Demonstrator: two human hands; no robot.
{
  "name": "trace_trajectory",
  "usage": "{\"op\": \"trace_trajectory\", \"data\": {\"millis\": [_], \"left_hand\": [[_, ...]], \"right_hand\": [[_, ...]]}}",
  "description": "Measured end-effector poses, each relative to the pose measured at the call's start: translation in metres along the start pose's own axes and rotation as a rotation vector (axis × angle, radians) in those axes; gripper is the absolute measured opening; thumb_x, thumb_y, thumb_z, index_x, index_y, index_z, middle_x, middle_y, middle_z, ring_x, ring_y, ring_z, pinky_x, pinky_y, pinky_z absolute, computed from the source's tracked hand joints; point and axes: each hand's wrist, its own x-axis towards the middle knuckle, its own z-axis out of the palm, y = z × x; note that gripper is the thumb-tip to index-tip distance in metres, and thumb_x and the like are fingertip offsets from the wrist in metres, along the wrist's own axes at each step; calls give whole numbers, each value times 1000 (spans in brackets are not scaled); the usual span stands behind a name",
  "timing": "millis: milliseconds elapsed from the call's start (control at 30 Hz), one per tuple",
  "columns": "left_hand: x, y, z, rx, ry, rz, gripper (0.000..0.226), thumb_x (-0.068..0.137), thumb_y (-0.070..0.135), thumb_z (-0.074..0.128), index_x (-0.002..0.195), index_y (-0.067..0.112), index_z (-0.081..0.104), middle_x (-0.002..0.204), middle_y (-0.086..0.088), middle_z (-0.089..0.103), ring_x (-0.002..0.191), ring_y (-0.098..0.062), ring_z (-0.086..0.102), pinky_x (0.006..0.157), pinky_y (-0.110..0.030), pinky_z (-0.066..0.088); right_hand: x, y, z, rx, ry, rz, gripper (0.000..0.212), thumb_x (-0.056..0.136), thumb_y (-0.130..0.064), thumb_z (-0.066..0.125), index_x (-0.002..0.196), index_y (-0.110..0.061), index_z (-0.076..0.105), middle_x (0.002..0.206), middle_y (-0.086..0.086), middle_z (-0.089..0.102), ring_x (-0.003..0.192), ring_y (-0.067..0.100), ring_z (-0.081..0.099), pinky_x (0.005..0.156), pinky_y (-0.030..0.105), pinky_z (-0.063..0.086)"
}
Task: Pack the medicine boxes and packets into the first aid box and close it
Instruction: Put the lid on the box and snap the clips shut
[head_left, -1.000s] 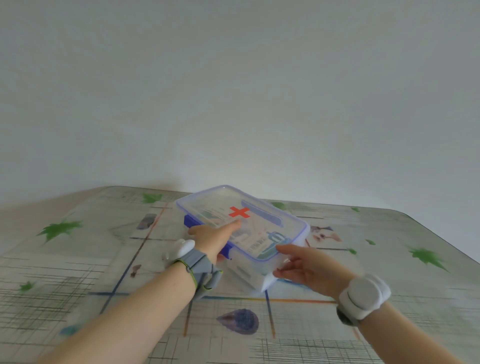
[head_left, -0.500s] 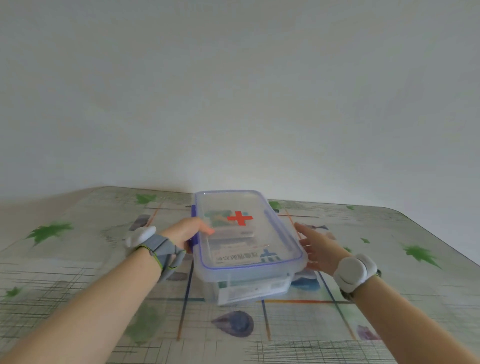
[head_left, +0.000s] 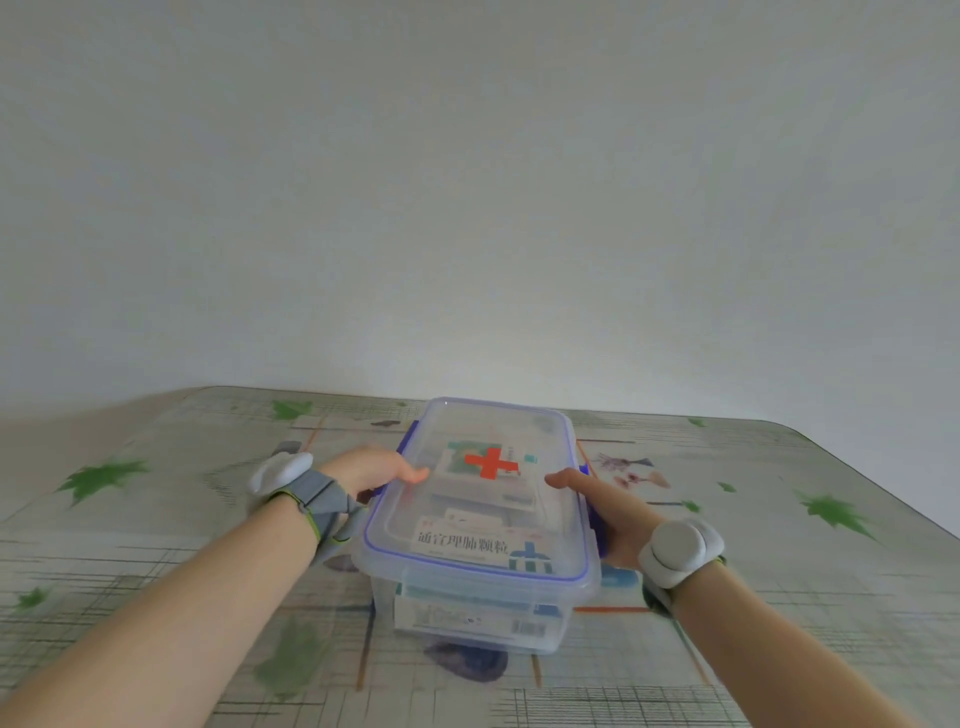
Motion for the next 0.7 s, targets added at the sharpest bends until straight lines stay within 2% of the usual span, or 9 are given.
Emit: {"op": "trace_trajectory", "data": {"millis": [100,167,267,333,400,467,567,600,700], "left_hand": [[4,-5,-1,44,138,12,82,80,43,70,139,-4,37,140,-19,47,125,-33,49,100,-35,43],[3,-6,0,50,249,27,83,80,45,69,139,-3,37,139,-16,47,123,-31,50,87,-31,44],[5,-7,-2,-29,373,58,43,81,41,68,91,1,59,83,-12,58,73,-24,58,57,-28,40],[4,-7,-2,-16,412,41,45,82,42,66,65,8,43,62,-4,40,57,-19,43,51,-27,33],[3,-8,-1,41,436,12,45,80,47,64,74,7,44,64,-2,40,61,-21,46,58,-27,40],[3,-10,5,33,451,-22,50,79,48,64,101,6,50,74,-4,51,66,-20,53,63,-27,45],[3,-12,22,-134,330,-47,77,79,43,67,133,-2,36,118,-18,56,92,-29,62,66,-32,53],[2,-12,29,-184,292,-44,78,79,42,68,134,-2,34,120,-20,56,84,-29,63,54,-29,51],[2,-9,49,-256,221,-57,72,80,41,66,129,0,33,86,-14,52,49,-21,54,35,-20,43]], "right_hand": [[-1,3,5,-9,89,-46,45,73,-26,77,114,-14,63,106,15,72,102,35,67,93,52,51],[-3,6,10,1,161,-77,46,71,-25,78,113,-12,65,104,16,73,103,36,66,94,53,50],[-4,10,17,66,273,-133,48,68,-25,80,112,-11,64,103,18,72,103,38,65,91,54,52],[-1,13,21,139,339,-180,45,67,-25,81,107,-12,66,98,16,73,92,36,69,73,47,60],[-1,15,29,236,380,-220,37,68,-23,81,101,-13,66,89,12,73,76,29,69,54,33,58],[0,17,38,324,419,-226,36,68,-23,82,97,-13,64,86,12,71,75,29,68,63,39,60],[-2,17,52,388,470,-181,39,68,-28,82,95,-9,61,88,15,69,77,28,67,71,40,60],[-2,17,58,417,460,-184,39,70,-27,82,98,-8,61,91,15,69,78,27,68,66,36,60],[-5,20,76,483,414,-197,34,75,-22,78,102,-10,59,96,11,69,81,22,68,55,26,58]]}}
